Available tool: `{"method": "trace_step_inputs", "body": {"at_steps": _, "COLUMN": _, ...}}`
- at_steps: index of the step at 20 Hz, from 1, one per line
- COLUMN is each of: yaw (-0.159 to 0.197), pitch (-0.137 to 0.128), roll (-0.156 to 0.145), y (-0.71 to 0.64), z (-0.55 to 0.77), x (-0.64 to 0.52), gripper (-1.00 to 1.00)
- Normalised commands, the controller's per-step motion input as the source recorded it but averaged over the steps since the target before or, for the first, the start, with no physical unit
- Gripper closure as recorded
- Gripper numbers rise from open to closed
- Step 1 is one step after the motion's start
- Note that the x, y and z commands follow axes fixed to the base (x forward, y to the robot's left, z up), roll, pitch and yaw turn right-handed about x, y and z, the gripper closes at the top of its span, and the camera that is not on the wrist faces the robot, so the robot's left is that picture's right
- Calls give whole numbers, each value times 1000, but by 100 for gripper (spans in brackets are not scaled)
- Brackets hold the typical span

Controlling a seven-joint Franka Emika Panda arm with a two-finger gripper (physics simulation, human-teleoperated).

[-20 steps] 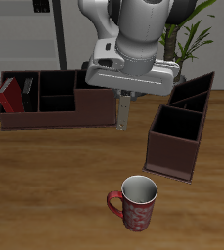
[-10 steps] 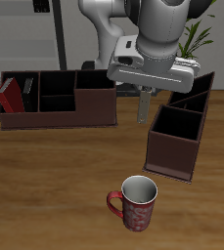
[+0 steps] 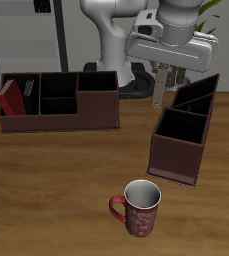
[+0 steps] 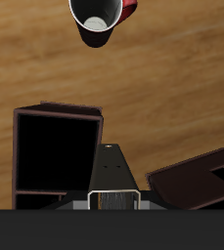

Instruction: Place the red book into the back desk caddy's left compartment and place the black book into the back desk caddy's left compartment and place the yellow book into the left desk caddy's right compartment

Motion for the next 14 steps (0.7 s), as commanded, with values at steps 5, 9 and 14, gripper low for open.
{"method": "trace_step_inputs", "body": {"at_steps": 5, "yaw": 88, "pitch": -161, "roll": -43, "y": 372, "z": 97, "x": -263, "gripper": 100}}
{"method": "trace_step_inputs", "body": {"at_steps": 9, "yaw": -15, "pitch": -103, "roll": -25, "y": 143, "z": 158, "x": -108, "gripper": 100}}
{"method": "trace_step_inputs", "body": {"at_steps": 14, "yaw": -39, "pitch": -62, "roll": -2, "y": 202, "z": 101, "x": 84, "gripper": 100}}
